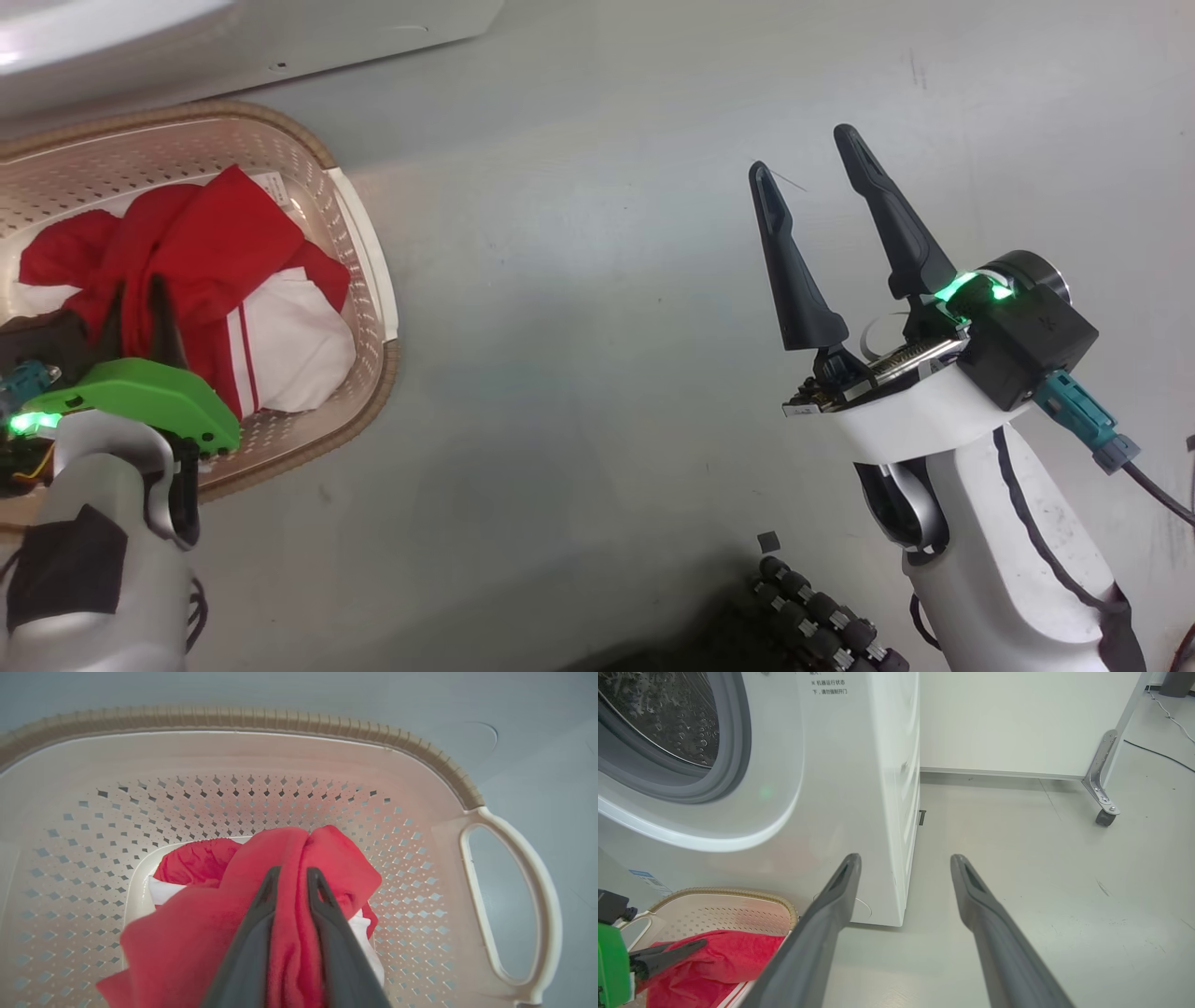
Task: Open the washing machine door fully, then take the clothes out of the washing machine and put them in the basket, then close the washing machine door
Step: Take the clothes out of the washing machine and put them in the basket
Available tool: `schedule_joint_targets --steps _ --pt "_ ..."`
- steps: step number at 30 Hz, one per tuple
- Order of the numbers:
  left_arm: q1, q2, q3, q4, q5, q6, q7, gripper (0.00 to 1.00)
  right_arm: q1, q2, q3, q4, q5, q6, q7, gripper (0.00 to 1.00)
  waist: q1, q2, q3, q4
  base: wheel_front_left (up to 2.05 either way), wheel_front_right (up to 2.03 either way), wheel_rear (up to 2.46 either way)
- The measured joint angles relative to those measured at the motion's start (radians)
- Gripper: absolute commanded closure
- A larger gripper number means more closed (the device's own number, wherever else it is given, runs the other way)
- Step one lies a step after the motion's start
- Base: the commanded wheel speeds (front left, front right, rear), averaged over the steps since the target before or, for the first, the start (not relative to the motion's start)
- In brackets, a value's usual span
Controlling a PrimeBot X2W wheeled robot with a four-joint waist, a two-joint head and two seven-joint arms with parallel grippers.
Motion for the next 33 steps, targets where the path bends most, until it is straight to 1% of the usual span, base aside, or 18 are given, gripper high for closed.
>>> schedule_joint_targets --steps 4,7,9,10,18,22,24,27,33 --pt "-0.015 -0.029 0.018 0.021 -0.033 -0.006 -0.026 0.0 0.0 0.0 -0.002 0.017 -0.002 0.0 0.0 0.0 0.0 0.0 -0.019 0.013 0.0 0.0 0.0" --pt "-0.023 -0.053 0.02 0.04 -0.041 -0.023 -0.043 0.0 -0.001 0.0 -0.008 0.033 -0.013 0.0 0.0 0.0 0.0 0.0 -0.038 0.025 0.0 0.0 0.0" --pt "-0.023 -0.071 0.021 0.045 -0.045 -0.025 -0.052 0.0 -0.001 0.0 -0.017 0.044 -0.02 0.0 0.0 0.0 0.0 0.0 -0.053 0.035 0.0 0.0 0.0" --pt "-0.024 -0.083 0.016 0.045 -0.045 -0.036 -0.057 0.0 -0.001 0.0 -0.033 0.053 -0.031 0.0 0.0 0.0 0.0 0.0 -0.069 0.047 0.0 0.0 0.0" --pt "-0.022 -0.114 -0.011 0.023 -0.049 -0.077 -0.061 0.0 0.008 -0.007 -0.079 0.104 -0.062 0.001 0.0 0.0 0.0 0.0 -0.15 0.109 0.0 0.0 0.0" --pt "-0.011 -0.119 -0.037 -0.022 -0.04 -0.085 -0.064 0.0 0.034 -0.019 -0.119 0.123 -0.062 0.0 0.0 0.0 0.0 0.0 -0.196 0.147 0.0 0.0 0.0" --pt "0.0 -0.122 -0.032 -0.061 -0.036 -0.085 -0.064 0.0 0.054 -0.021 -0.133 0.133 -0.062 -0.007 0.0 0.0 0.0 0.0 -0.22 0.166 0.0 0.0 0.0" --pt "0.021 -0.123 -0.032 -0.124 -0.026 -0.085 -0.064 0.0 0.086 -0.026 -0.144 0.149 -0.062 -0.007 0.0 0.0 0.0 0.0 -0.259 0.196 0.0 0.0 0.0" --pt "0.085 -0.123 -0.05 -0.225 0.05 -0.083 -0.064 0.0 0.117 -0.029 -0.147 0.173 -0.064 -0.006 0.0 0.0 -0.0001 0.0 -0.341 0.248 0.0 0.0 0.0"
